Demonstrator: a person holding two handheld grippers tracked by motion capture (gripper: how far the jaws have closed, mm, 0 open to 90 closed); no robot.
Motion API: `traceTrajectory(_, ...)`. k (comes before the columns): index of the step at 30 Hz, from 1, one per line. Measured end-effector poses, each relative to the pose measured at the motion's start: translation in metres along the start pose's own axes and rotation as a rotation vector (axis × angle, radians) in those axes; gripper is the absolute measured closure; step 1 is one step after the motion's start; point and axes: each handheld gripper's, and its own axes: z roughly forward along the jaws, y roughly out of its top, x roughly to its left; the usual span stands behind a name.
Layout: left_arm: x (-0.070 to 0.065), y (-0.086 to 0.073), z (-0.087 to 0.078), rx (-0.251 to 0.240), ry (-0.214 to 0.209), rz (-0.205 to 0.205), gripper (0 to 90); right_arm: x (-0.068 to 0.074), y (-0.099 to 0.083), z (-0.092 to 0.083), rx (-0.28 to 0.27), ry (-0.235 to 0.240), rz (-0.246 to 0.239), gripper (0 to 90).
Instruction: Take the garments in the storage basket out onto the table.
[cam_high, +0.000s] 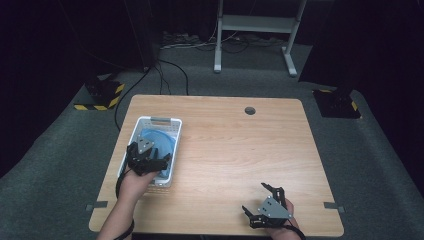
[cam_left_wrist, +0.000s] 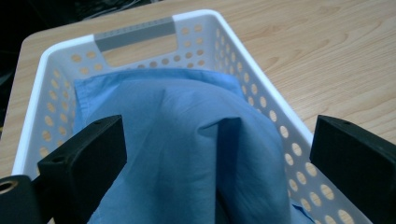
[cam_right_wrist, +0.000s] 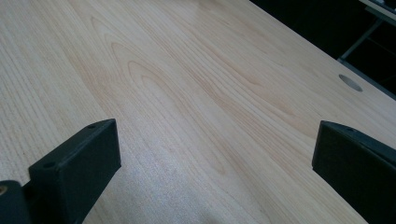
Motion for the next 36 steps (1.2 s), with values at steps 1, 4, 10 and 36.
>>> traceTrajectory(1, 0.000, 0.000, 0.000, 0.004, 0.008, 0.006, 4.0, 0.000, 0.000, 0.000, 0.000, 0.000, 0.000, 0.4)
traceTrajectory(4, 0.000, 0.000, 0.001, 0.010, 0.007, 0.031, 4.9, 0.000, 0.000, 0.000, -0.001, 0.000, 0.000, 0.4)
traceTrajectory(10, -0.002, 0.000, 0.002, 0.005, -0.021, 0.069, 8.3, 0.000, 0.000, 0.000, 0.001, -0.001, -0.003, 0.4)
traceTrajectory(36, -0.001, -0.007, 0.019, 0.134, -0.007, 0.057, 25.8, 0.002, 0.000, 0.000, 0.002, -0.004, -0.014, 0.5)
